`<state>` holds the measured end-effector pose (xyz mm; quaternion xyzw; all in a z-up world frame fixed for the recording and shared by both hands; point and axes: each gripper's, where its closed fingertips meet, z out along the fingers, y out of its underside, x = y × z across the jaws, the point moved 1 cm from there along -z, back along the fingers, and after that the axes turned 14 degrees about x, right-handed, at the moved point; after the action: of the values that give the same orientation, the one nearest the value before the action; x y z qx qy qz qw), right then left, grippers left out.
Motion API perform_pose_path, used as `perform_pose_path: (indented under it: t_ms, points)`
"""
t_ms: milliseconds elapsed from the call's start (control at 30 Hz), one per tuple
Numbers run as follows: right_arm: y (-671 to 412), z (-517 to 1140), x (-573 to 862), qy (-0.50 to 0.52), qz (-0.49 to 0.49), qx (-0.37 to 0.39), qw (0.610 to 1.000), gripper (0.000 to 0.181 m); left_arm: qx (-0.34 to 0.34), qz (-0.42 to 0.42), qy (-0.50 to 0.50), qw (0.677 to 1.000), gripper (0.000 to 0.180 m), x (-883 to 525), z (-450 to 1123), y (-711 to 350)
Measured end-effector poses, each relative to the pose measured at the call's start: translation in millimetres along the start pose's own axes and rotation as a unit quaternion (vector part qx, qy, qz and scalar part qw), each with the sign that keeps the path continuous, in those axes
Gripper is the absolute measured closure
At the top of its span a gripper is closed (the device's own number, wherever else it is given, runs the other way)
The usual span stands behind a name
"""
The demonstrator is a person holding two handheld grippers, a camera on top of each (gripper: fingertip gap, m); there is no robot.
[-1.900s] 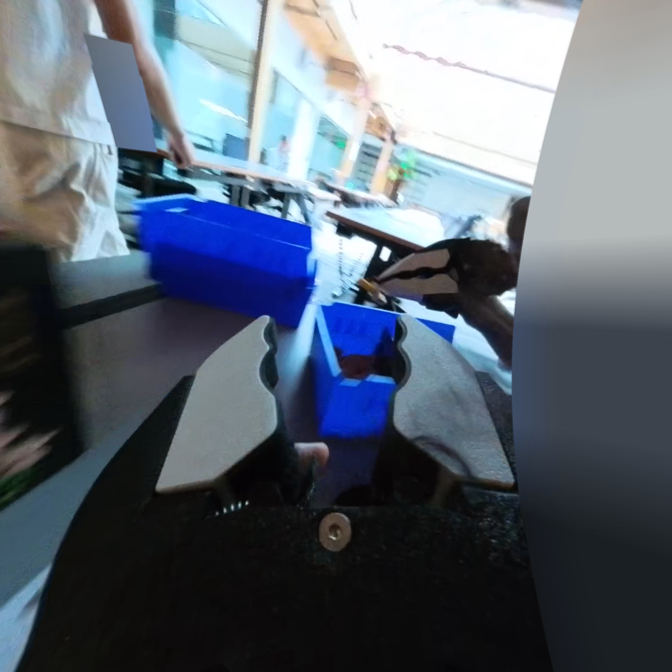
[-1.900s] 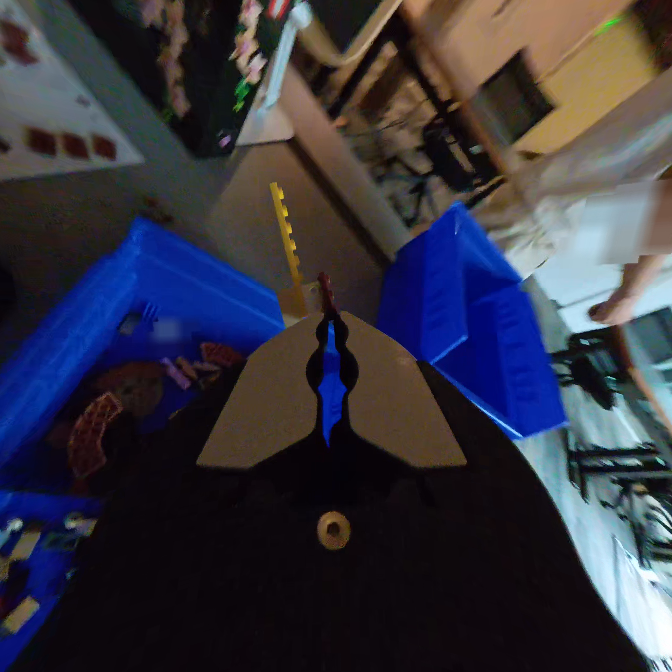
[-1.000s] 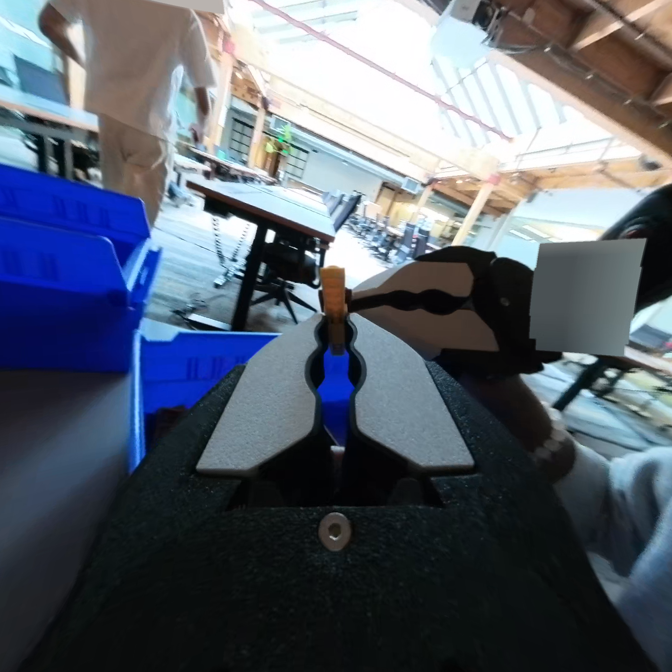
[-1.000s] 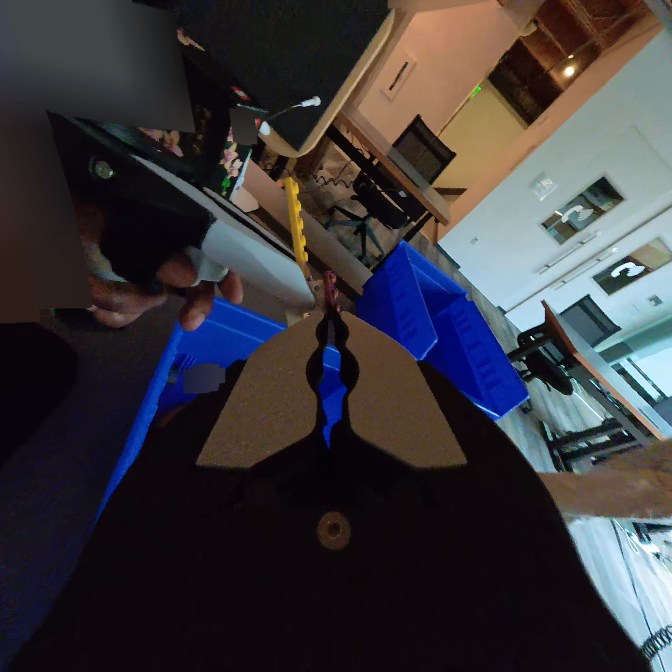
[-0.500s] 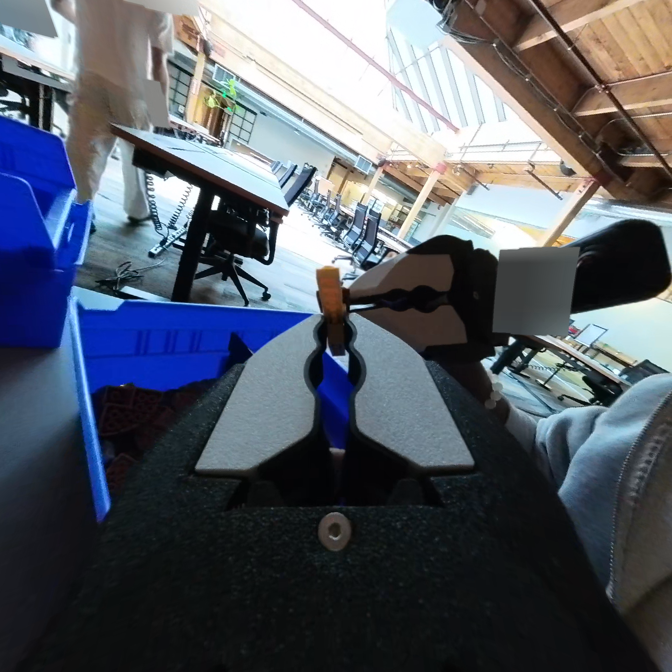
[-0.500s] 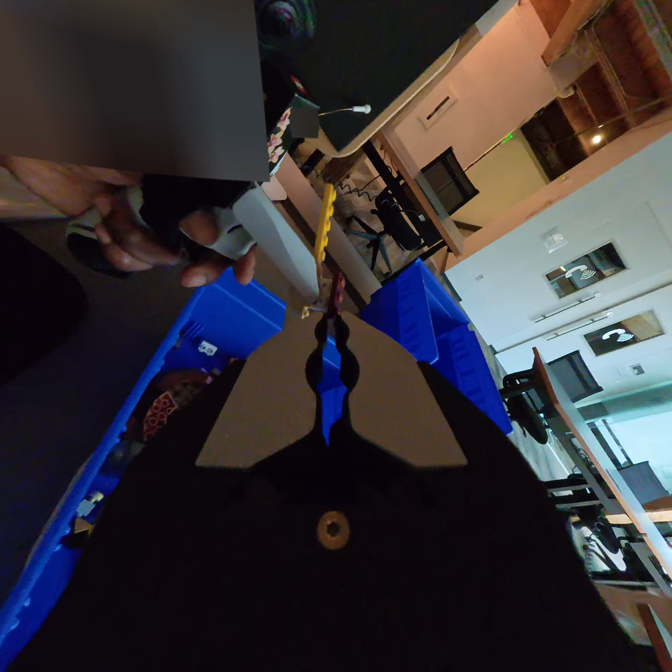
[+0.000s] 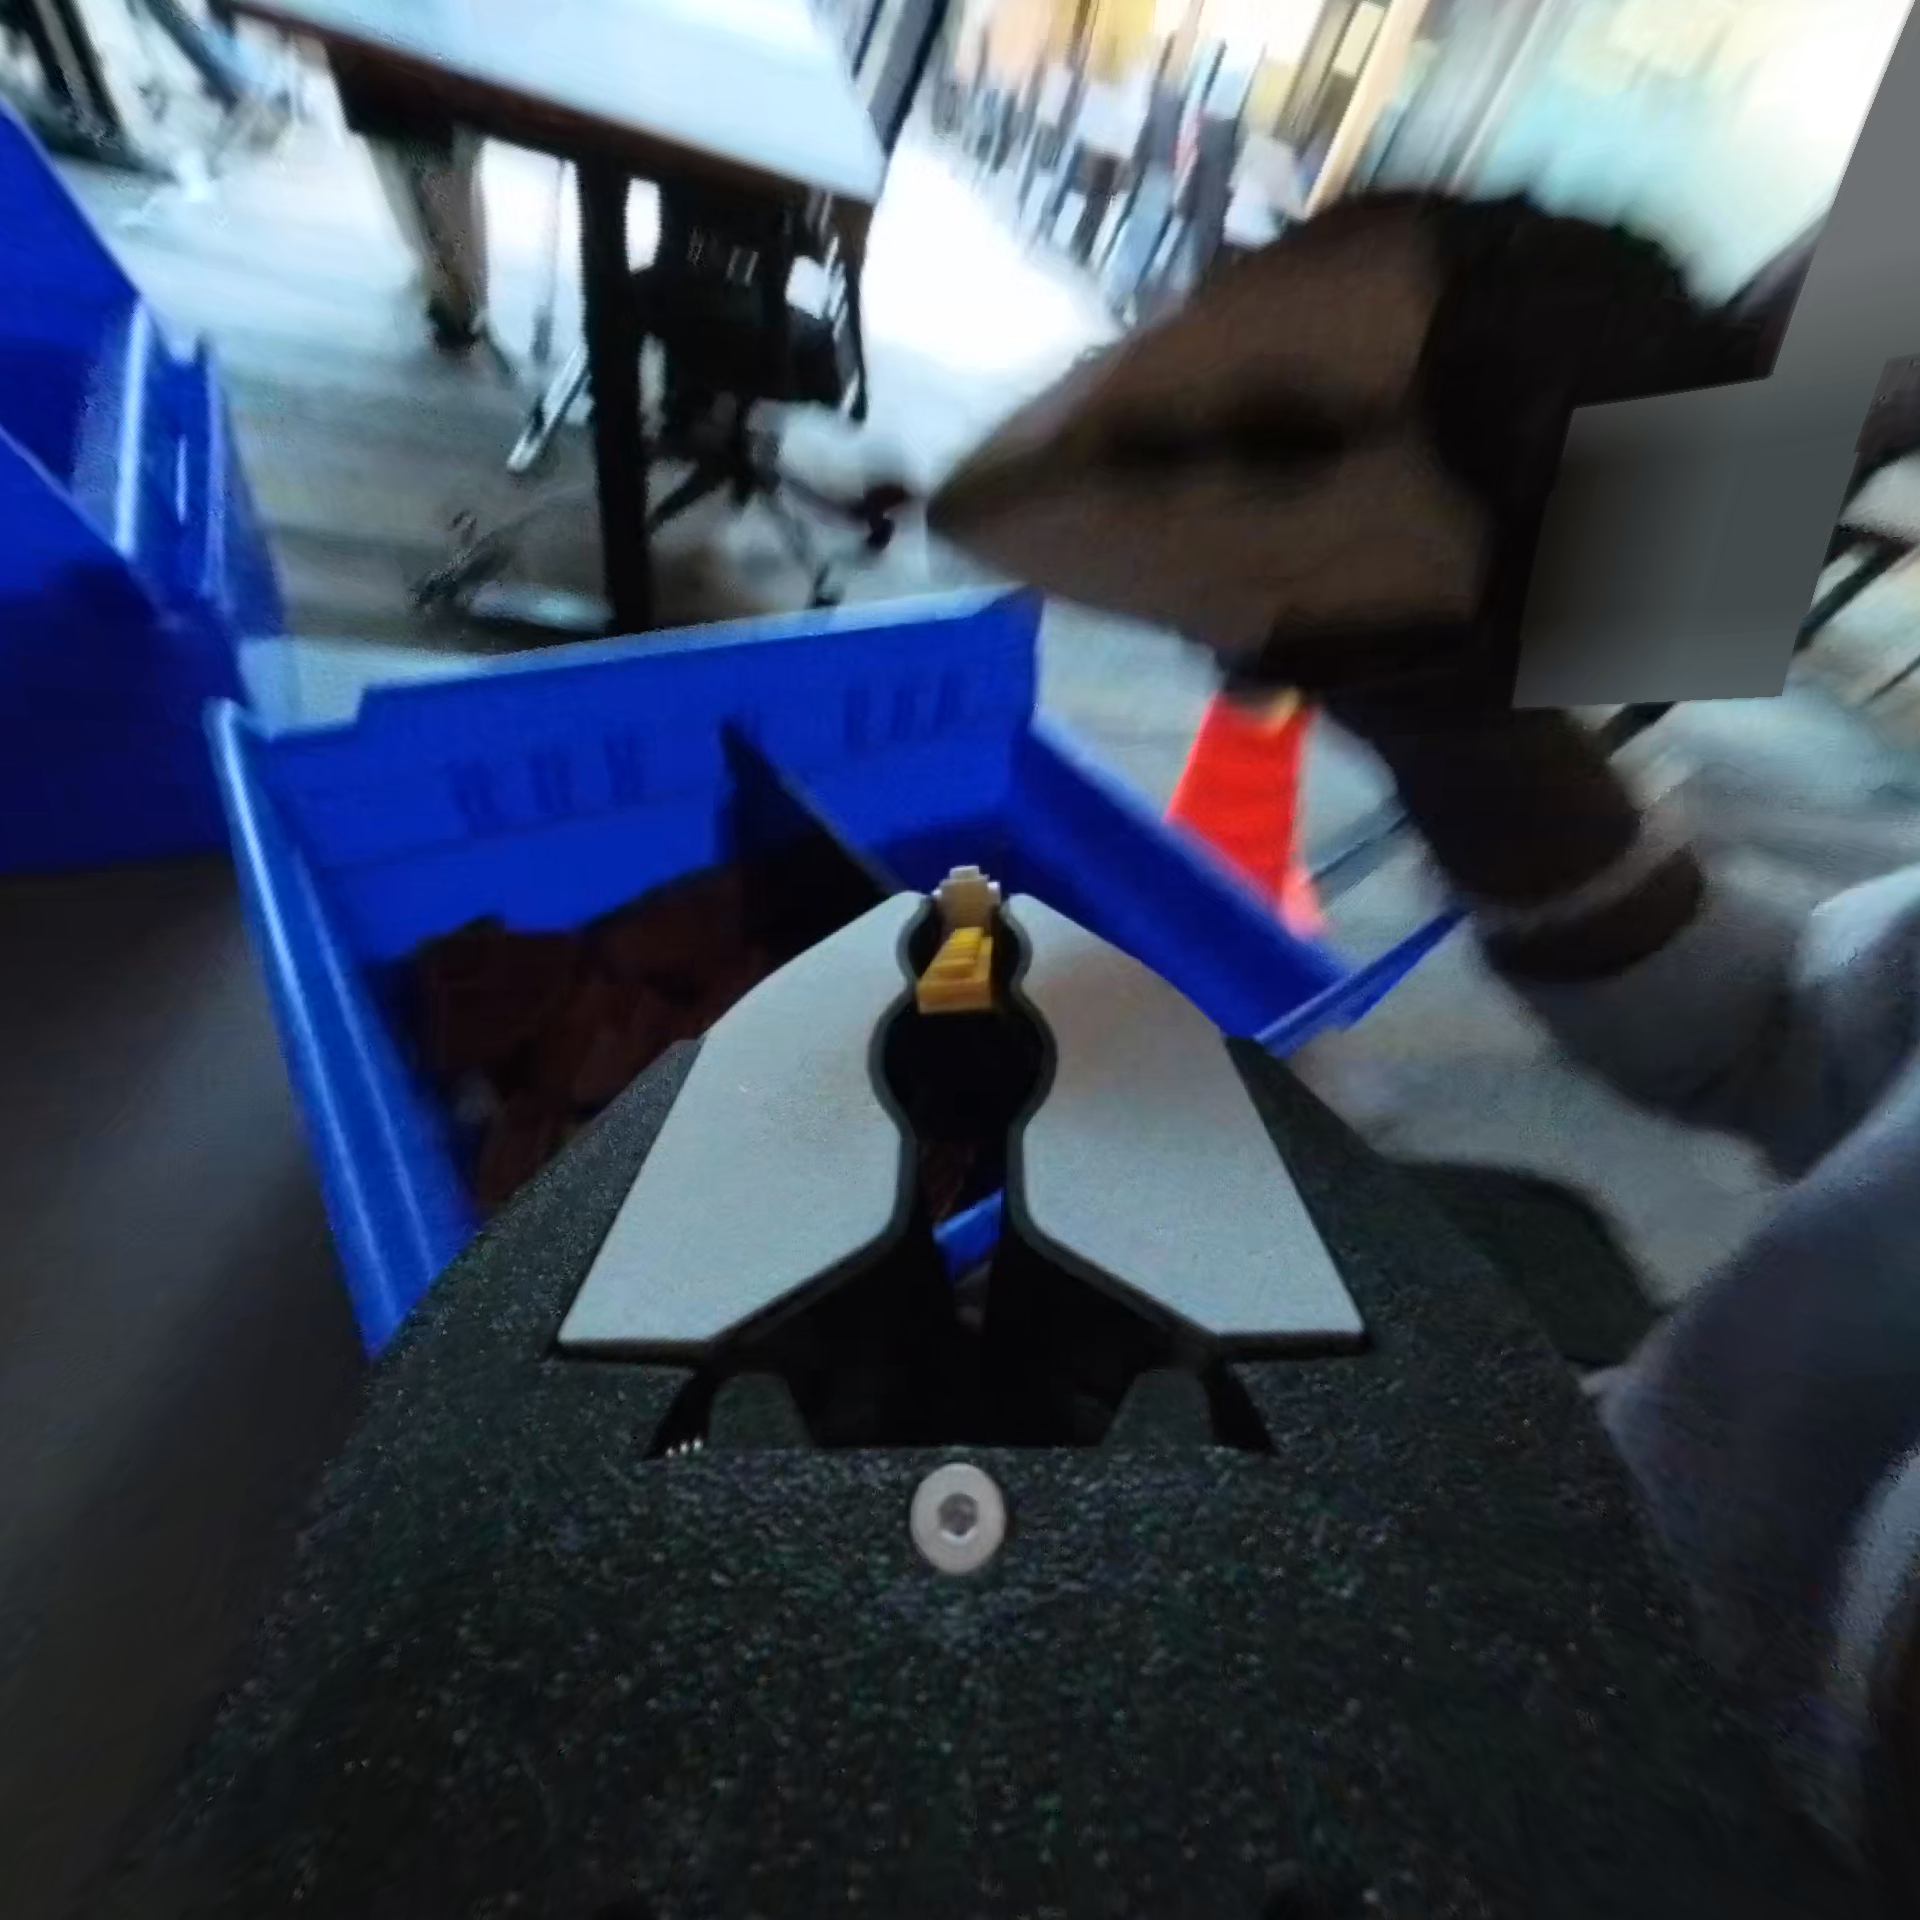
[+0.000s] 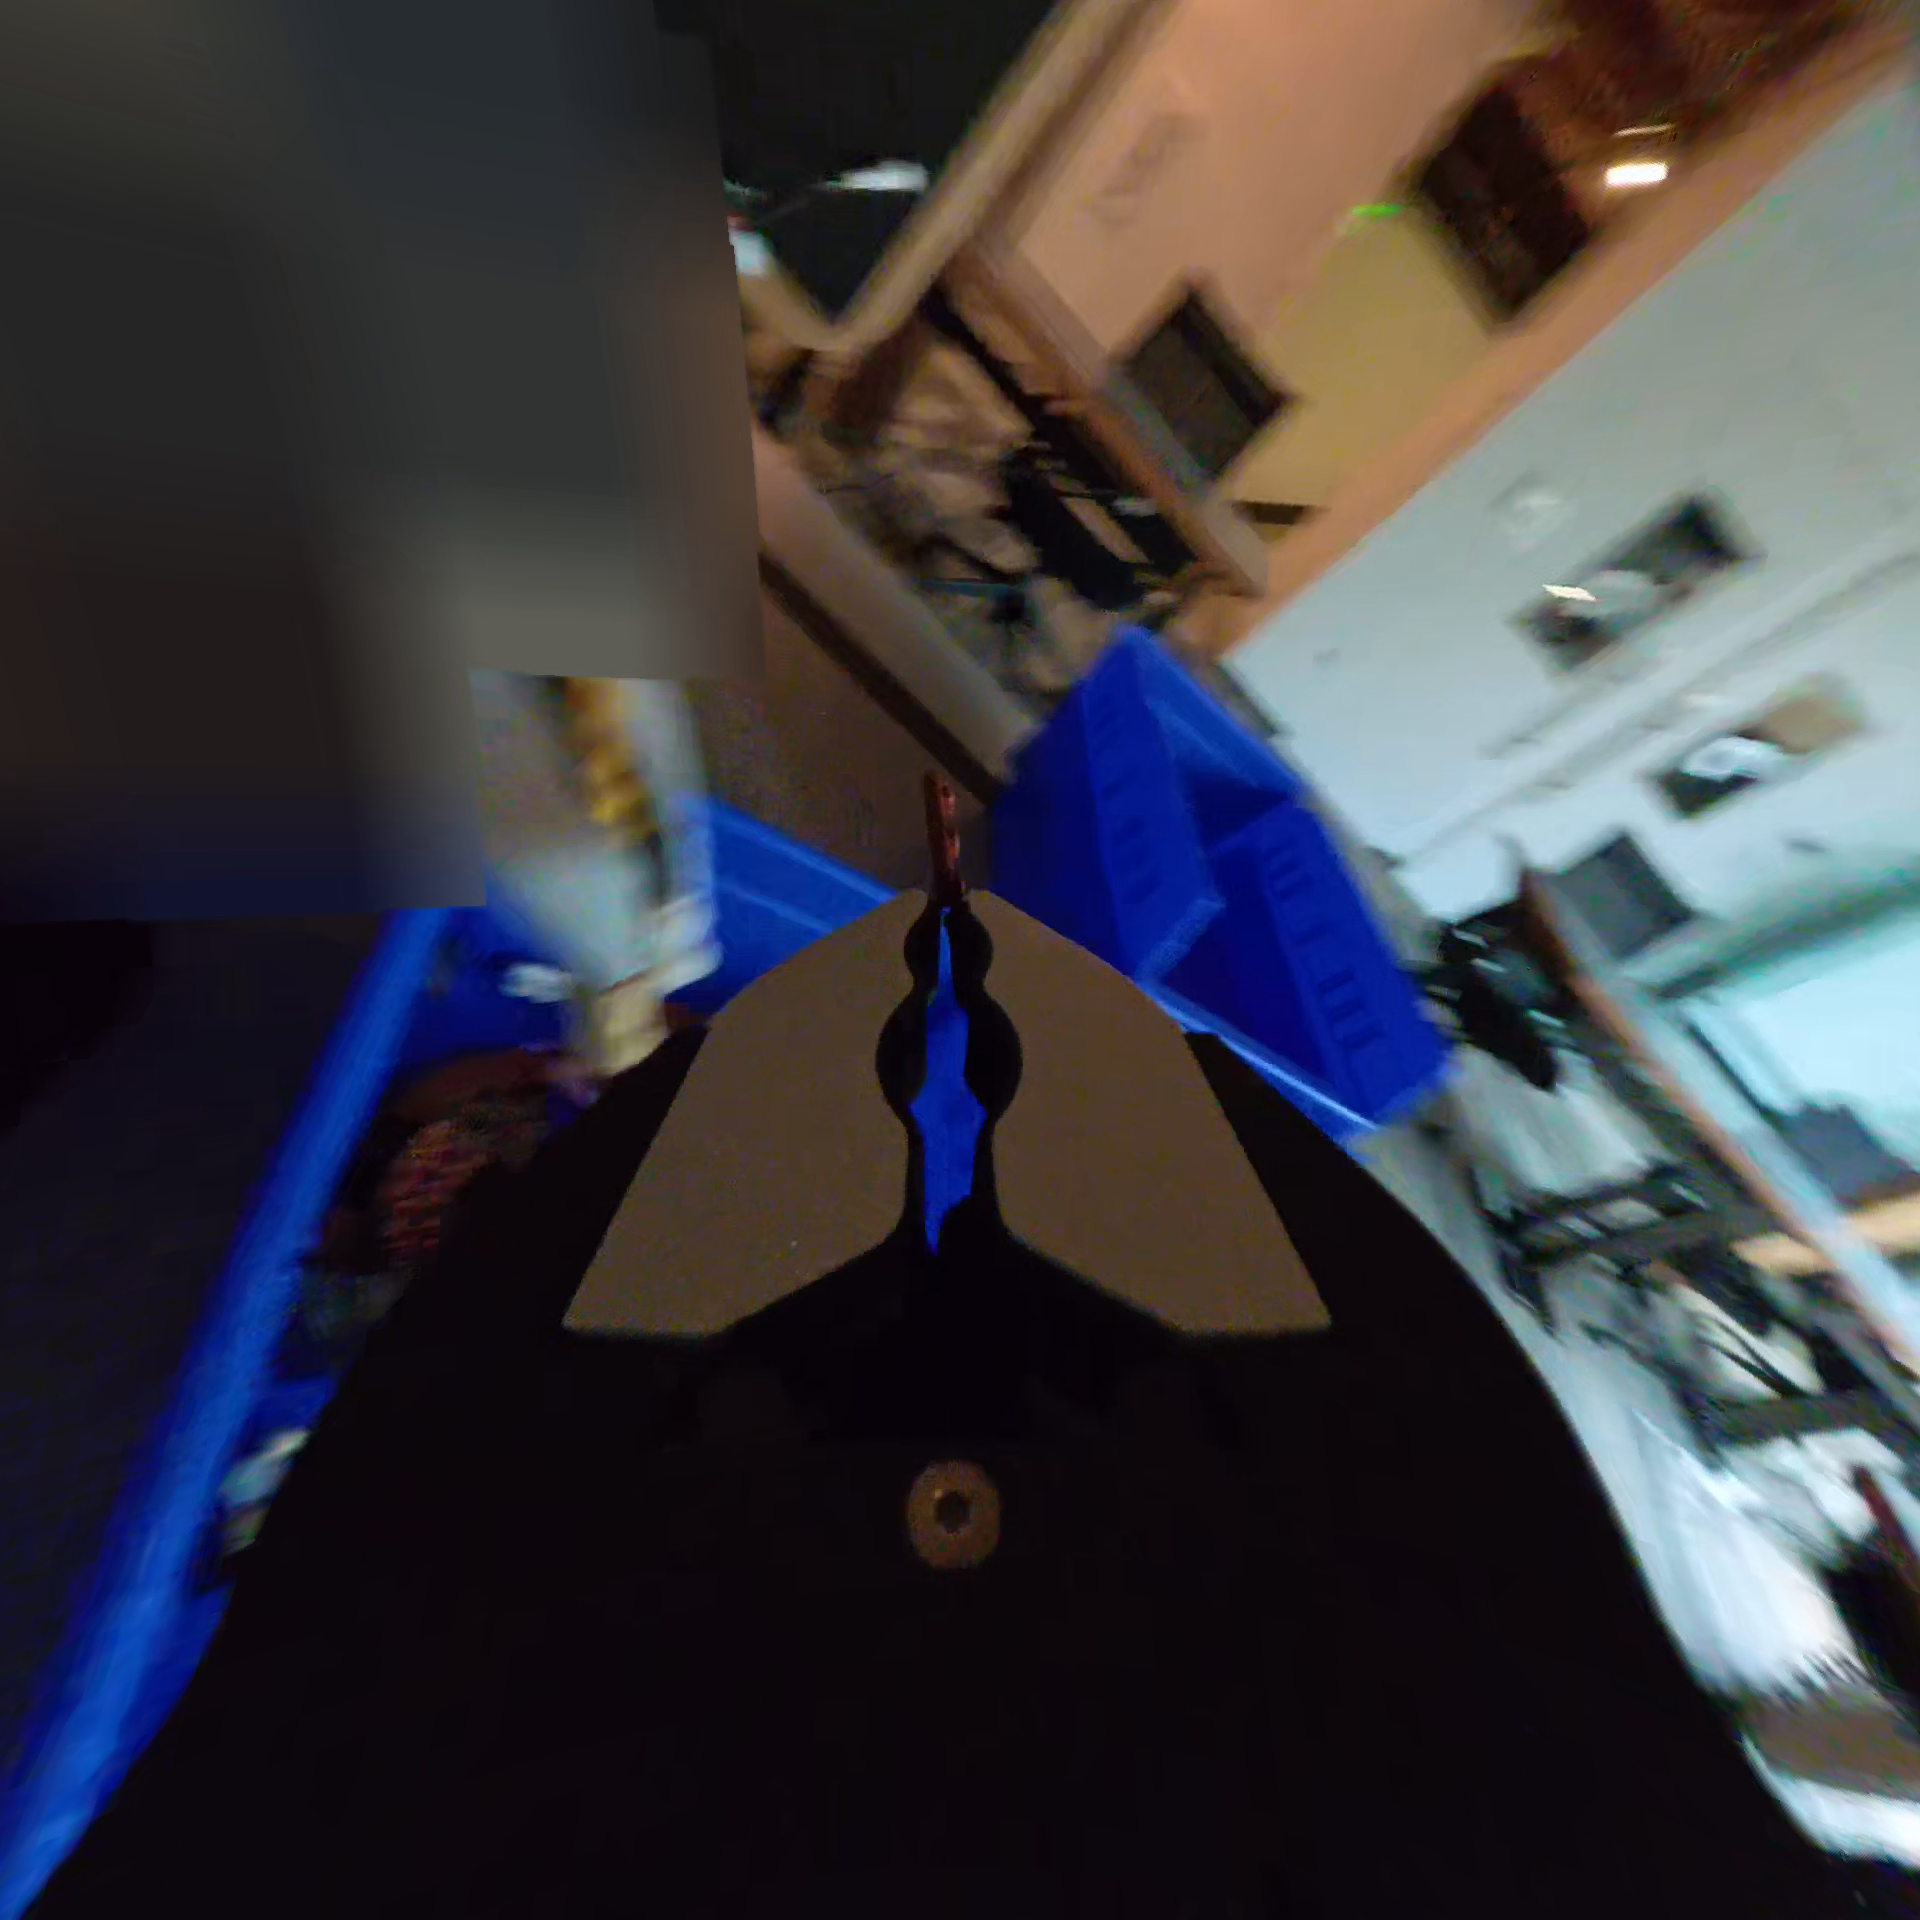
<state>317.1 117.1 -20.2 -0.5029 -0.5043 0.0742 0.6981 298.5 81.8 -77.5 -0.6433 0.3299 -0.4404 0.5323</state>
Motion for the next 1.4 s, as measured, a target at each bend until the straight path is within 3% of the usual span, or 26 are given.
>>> perform_pose_path:
  t_ms: [33,100,167,467,500,667,833,900,933,1000,1033,1400]
  points:
    - [-4,-4,12,0.02,0.001,0.008,1.0,0.181,-0.014,0.021,-0.018,1.0,0.171,0,3,11]
    - [-10,-6,11,-0.005,0.032,0.024,0.999,0.181,0.042,-0.014,-0.027,0.999,0.171,-1,4,-4]
    - [3,-7,7,-0.017,0.013,-0.011,1.0,0.181,0.069,0.014,-0.067,0.995,0.171,-22,-3,-27]
    - [22,-18,7,-0.007,0.04,-0.037,0.998,0.18,-0.149,0.053,-0.063,0.985,0.168,-51,11,12]
    - [23,-19,6,-0.007,0.045,-0.036,0.998,0.18,-0.164,0.055,-0.062,0.983,0.155,-51,11,16]
    - [28,-23,3,-0.015,0.052,-0.042,0.998,0.18,-0.171,0.054,-0.057,0.982,0.134,-50,10,21]
    - [19,-24,0,-0.012,0.053,-0.028,0.998,0.18,-0.112,0.069,-0.081,0.988,0.119,-50,-10,-3]
    - [12,-24,-4,-0.013,0.052,-0.02,0.998,0.18,-0.062,0.078,-0.101,0.99,0.127,-49,-30,-23]
    - [8,-23,-6,-0.015,0.049,-0.016,0.999,0.18,-0.036,0.081,-0.111,0.99,0.137,-47,-44,-34]
    - [-3,-19,-12,-0.021,0.038,-0.012,0.999,0.18,0.005,0.092,-0.131,0.987,0.176,-43,-79,-54]
    - [-9,-17,-17,-0.026,0.034,-0.01,0.999,0.18,0.016,0.093,-0.141,0.986,0.18,-41,-98,-61]
    - [-71,56,-123,-0.133,-0.052,-0.005,0.99,0.179,0.099,0.032,-0.272,0.957,0.18,-19,-313,-53]
